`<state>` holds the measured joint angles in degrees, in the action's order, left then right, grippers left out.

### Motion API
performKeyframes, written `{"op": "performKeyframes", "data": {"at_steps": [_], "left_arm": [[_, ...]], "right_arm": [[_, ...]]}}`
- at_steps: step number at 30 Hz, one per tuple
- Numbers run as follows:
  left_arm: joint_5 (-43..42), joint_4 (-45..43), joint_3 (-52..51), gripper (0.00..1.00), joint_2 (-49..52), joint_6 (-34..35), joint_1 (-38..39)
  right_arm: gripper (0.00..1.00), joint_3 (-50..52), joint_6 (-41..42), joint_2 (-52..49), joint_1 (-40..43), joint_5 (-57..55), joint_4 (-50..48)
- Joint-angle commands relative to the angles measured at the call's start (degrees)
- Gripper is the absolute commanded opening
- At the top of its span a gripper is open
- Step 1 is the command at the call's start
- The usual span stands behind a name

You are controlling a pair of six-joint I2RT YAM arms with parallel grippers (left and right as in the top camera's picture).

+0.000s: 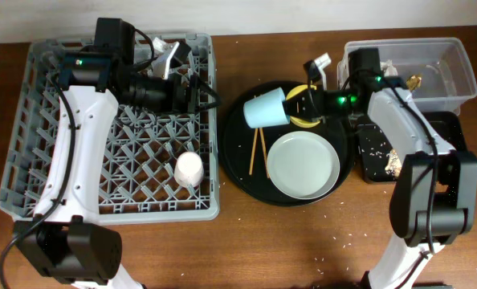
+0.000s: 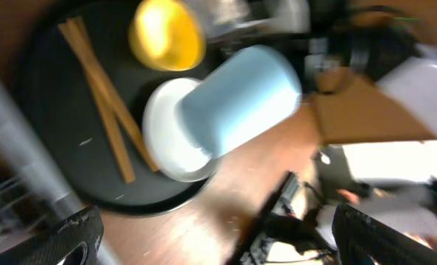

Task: Sort waste into correct bins and load items into the dishwasher rack

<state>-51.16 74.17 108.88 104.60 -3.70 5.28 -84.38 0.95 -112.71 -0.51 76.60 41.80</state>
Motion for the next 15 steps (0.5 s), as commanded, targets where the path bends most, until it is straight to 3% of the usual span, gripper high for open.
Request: {"op": "performKeyframes", "data": {"at_steps": [1, 5, 11, 15], "left_arm": [[-14.6, -0.1, 0.6, 0.99, 0.5, -7.2, 1.5], [-17.6, -6.4, -4.1, 0.99, 0.6, -6.6, 5.9], [-17.8, -16.8, -9.4, 0.99, 1.4, 2.3, 4.4], [-18.8, -19.2, -9.5, 0.99, 1.7, 4.6, 4.3]], "right_arm": [[0.04, 2.5, -3.3, 0.8, 0.2, 12.3, -1.9], [0.04, 1.5, -3.2, 0.8, 0.2, 12.3, -2.2], [0.04, -5.8, -1.4, 0.8, 0.3, 12.1, -2.2], [0.04, -7.4, 7.0, 0.8, -0.8, 9.5, -9.1]]}}
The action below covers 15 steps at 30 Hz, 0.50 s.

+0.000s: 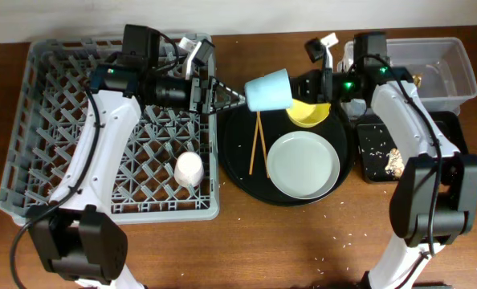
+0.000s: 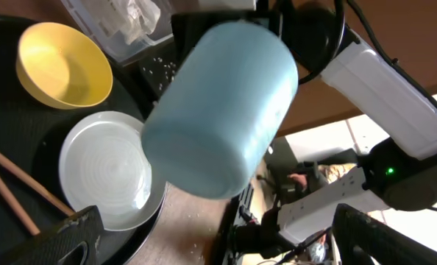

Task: Sort waste into correct bins and load items into the dishwasher rack

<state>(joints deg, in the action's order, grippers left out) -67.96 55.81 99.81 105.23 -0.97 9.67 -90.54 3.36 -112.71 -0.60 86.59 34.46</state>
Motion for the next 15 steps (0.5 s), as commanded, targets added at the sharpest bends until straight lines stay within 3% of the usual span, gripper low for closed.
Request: {"op": "performKeyframes", "data": {"at_steps": [1, 6, 9, 15], "left_arm": [[-3.2, -0.9, -0.4, 0.99, 1.4, 1.9, -0.1], [-14.5, -1.3, -0.4, 0.98, 4.4, 1.4, -0.1], [-15.2, -1.3, -0.4, 0.98, 4.5, 1.4, -0.1], [-15.2, -1.3, -0.4, 0.98, 4.5, 1.4, -5.4]], "right_arm": [[0.04, -1.2, 9.3, 0.8, -2.3, -3.0, -6.2], [0.04, -1.2, 22.6, 0.8, -11.0, -15.8, -19.1], [0.04, -1.2, 29.2, 0.8, -13.9, -16.5, -27.6], [0.04, -1.2, 31.2, 0.8, -7.5, -8.7, -30.5]]}}
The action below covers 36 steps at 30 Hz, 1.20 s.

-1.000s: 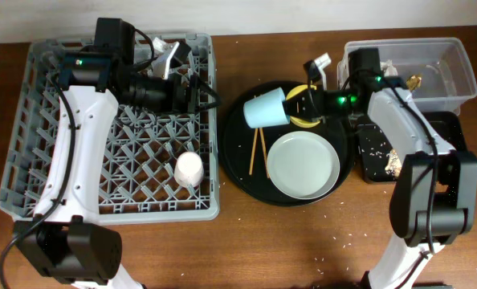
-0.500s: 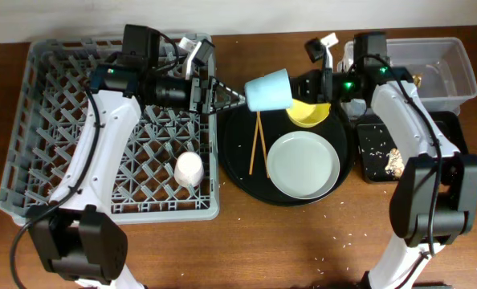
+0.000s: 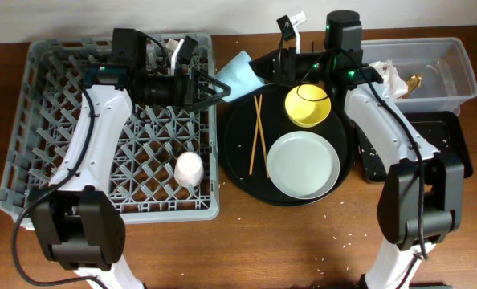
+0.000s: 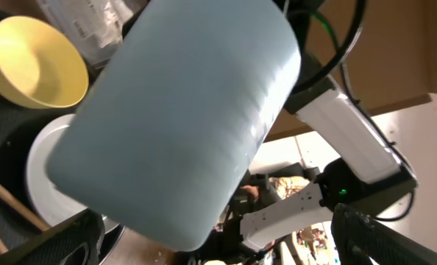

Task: Sort waste into correct bins and load items into the dishwasher rack

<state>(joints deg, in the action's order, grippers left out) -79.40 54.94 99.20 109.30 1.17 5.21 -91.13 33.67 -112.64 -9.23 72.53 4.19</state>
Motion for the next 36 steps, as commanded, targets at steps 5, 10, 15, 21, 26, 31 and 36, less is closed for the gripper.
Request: {"op": "performKeyframes", "data": {"at_steps": [5, 10, 15, 21, 26, 31, 36], "left_arm": [[-3.8, -0.5, 0.2, 0.99, 0.4, -0.2, -1.6], [-7.0, -0.5, 0.2, 0.99, 0.4, 1.0, -1.6], [-8.1, -0.5, 0.2, 0.99, 0.4, 1.0, -1.6], [-7.8, -0.5, 0.2, 0.82, 0.4, 1.0, -1.6], [-5.2, -0.8, 0.2, 0.86, 0.4, 1.0, -3.5], [-5.3, -1.6, 0.2, 0.95, 0.4, 1.0, -6.2], [-8.1, -1.5, 0.2, 0.94, 0.4, 1.0, -6.1]], "right_arm": [[0.04, -0.7, 9.3, 0.7, 2.6, 7.0, -10.9], [0.04, -0.6, 10.0, 0.7, -3.8, -1.0, -9.1], [0.04, -0.6, 10.4, 0.7, -8.1, -5.4, -8.9], [0.04, -0.5, 8.5, 0.7, -8.7, -6.4, -2.6], [0.04, -0.5, 6.6, 0.7, -8.8, -4.0, 1.2], [0.04, -0.5, 6.6, 0.7, -10.2, -4.7, 1.2], [0.04, -0.5, 6.7, 0.7, -11.1, -11.5, 0.8]]}}
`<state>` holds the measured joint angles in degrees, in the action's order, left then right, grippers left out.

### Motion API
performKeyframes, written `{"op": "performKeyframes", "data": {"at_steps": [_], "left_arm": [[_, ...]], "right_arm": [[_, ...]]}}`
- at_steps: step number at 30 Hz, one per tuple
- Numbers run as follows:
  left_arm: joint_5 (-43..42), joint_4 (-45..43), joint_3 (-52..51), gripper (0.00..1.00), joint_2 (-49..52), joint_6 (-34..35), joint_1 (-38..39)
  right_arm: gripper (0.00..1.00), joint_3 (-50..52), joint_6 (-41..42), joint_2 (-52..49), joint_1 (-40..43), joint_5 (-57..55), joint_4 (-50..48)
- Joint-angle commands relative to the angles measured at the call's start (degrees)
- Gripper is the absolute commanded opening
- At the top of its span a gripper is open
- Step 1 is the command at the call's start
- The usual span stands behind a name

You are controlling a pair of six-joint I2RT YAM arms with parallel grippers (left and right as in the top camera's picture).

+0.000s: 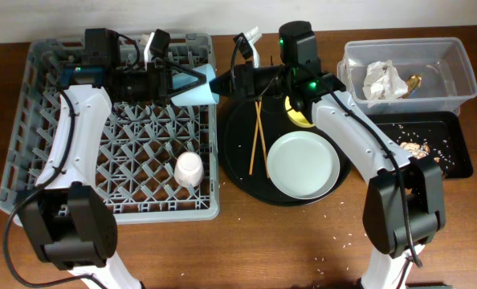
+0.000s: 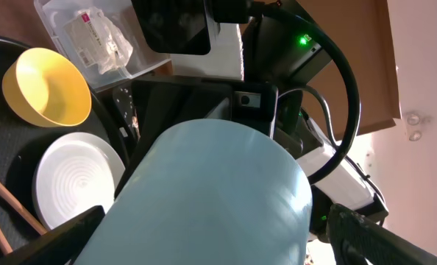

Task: Sort waste into correct bins and load items into the dishwasher rack

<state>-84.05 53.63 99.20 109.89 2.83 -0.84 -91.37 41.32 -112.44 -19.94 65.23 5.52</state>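
Observation:
A light blue cup [image 1: 201,85] hangs on its side over the right edge of the grey dish rack [image 1: 30,160]. My right gripper [image 1: 226,80] is shut on it from the right. My left gripper [image 1: 189,82] faces it from the left, open, fingers either side of the cup. The left wrist view shows the blue cup [image 2: 211,199] filling the space between my left gripper's [image 2: 218,239] fingers, a small gap showing at the right finger [image 2: 380,235]. On the black round tray [image 1: 238,164] lie a white plate [image 1: 303,164], chopsticks [image 1: 258,136] and a yellow bowl [image 2: 45,87].
A small white cup [image 1: 189,168] stands upside down in the rack's lower right. At the back right a clear bin [image 1: 451,80] holds crumpled waste. A black flat tray [image 1: 439,148] with crumbs lies in front of it. My right arm stretches over the round tray's far side.
The blue cup was past the rack's right edge, ahead of my open left fingers. Now it is further left, over that edge and between those fingers. Both arms have shifted left.
My right gripper first held the blue cup over the tray beside the yellow bowl, my left gripper back over the rack. Then the cup was higher and my left gripper reached the rack's right edge. Later the cup was at the tray's far left, now between my left fingers.

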Motion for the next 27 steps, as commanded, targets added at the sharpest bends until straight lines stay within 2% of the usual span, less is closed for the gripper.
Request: {"op": "performKeyframes", "data": {"at_steps": [1, 3, 4, 6, 7, 10, 11, 12, 14, 16, 17, 19, 20, 21, 23, 27], "left_arm": [[-3.5, -0.2, 0.2, 0.94, -0.2, -0.7, 0.0], [-3.4, 0.0, 0.2, 0.89, -0.2, -0.7, 0.0], [-3.4, 0.0, 0.2, 0.76, -0.2, -0.7, 0.0], [-3.4, 0.0, 0.2, 0.57, -0.2, -0.7, 0.0], [-3.4, 0.0, 0.2, 0.53, -0.2, -0.7, 0.0], [-3.2, -0.2, 0.2, 0.52, -0.2, -0.7, -0.1], [-3.2, -0.9, 0.2, 0.52, -0.2, -0.7, -0.2], [-2.8, -2.3, 0.3, 0.51, -0.2, -0.6, -0.3], [9.6, -2.4, 1.7, 0.50, -0.7, 2.3, -0.2], [30.2, -1.0, 3.7, 0.51, -3.4, 4.0, 0.5], [41.4, 1.1, 4.8, 0.51, -4.8, 4.0, 1.7], [71.0, 5.8, 6.0, 0.52, -6.4, 4.0, 7.2], [78.6, 6.6, 6.0, 0.52, -6.1, 4.0, 10.1], [84.0, 7.0, 6.0, 0.52, -5.5, 4.0, 12.5], [90.8, 7.4, 5.9, 0.52, -2.0, 4.0, 17.0], [91.6, 9.3, 5.9, 0.52, 5.0, 4.7, 17.8]], "right_arm": [[0.04, -0.2, -1.0, 0.5, -0.3, -4.5, -0.6], [0.04, -0.2, -1.0, 0.5, -0.3, -4.5, -1.3], [0.04, -0.2, -1.0, 0.5, -0.3, -4.5, -1.4], [0.04, -0.2, -1.0, 0.5, -0.3, -4.5, -1.4], [0.12, -0.2, -1.0, 0.5, -0.3, -4.4, -1.4], [0.53, -0.2, -1.0, 0.5, 0.0, -4.2, -1.4], [0.64, -0.2, -1.0, 0.5, 0.6, -3.5, -1.4], [0.70, -0.2, -2.1, 0.5, 2.0, -1.8, -0.9], [0.80, -0.2, -6.6, 0.5, 5.7, -1.0, 6.2], [0.90, -0.3, -19.2, 0.6, 10.0, -6.2, 22.8], [0.90, -0.3, -23.7, 0.6, 11.5, -12.2, 29.6], [0.90, -0.3, -29.1, 3.0, 13.3, -30.9, 40.9], [0.92, -0.3, -29.1, 4.7, 13.3, -39.8, 43.5], [0.95, -0.3, -29.1, 6.8, 13.2, -48.6, 46.0], [0.98, -0.3, -29.1, 8.8, 13.3, -56.2, 49.4], [0.99, -0.2, -29.1, 8.8, 13.3, -56.9, 52.8]]}}
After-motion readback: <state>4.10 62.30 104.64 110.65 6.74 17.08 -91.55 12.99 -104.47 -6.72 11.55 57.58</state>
